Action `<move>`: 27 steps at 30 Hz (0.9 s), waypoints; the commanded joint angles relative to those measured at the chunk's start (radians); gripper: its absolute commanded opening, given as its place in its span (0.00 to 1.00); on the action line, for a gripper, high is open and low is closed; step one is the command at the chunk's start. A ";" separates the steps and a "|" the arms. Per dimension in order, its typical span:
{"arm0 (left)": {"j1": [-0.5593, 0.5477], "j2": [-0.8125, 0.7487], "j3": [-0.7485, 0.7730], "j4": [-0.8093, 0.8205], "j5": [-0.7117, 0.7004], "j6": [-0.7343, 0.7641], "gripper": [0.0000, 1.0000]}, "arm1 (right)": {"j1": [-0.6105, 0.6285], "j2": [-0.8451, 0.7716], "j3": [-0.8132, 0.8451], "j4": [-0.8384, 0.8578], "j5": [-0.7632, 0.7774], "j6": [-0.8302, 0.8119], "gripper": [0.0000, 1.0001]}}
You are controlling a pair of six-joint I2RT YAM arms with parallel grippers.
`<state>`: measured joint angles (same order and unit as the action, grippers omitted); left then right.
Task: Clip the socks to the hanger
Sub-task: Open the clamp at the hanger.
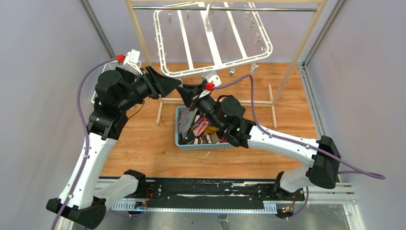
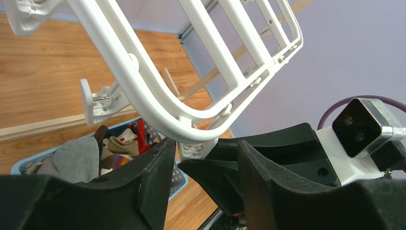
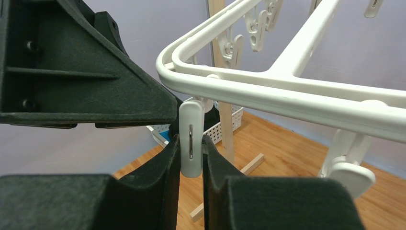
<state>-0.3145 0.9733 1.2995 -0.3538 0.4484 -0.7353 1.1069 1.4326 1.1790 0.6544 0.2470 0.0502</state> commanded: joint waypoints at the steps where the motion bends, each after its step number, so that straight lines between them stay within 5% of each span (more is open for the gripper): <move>1: -0.001 0.005 0.002 0.013 0.002 0.017 0.54 | 0.032 0.017 0.017 0.022 -0.010 0.020 0.00; 17: -0.001 0.012 -0.006 -0.002 -0.020 0.014 0.40 | 0.064 0.047 0.021 0.061 0.069 -0.004 0.00; 27: -0.001 0.007 -0.013 -0.005 0.001 0.006 0.54 | 0.077 0.065 0.027 0.086 0.108 -0.016 0.00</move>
<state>-0.3145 0.9863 1.2938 -0.3614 0.4343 -0.7315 1.1561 1.4780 1.1812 0.7353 0.3454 0.0486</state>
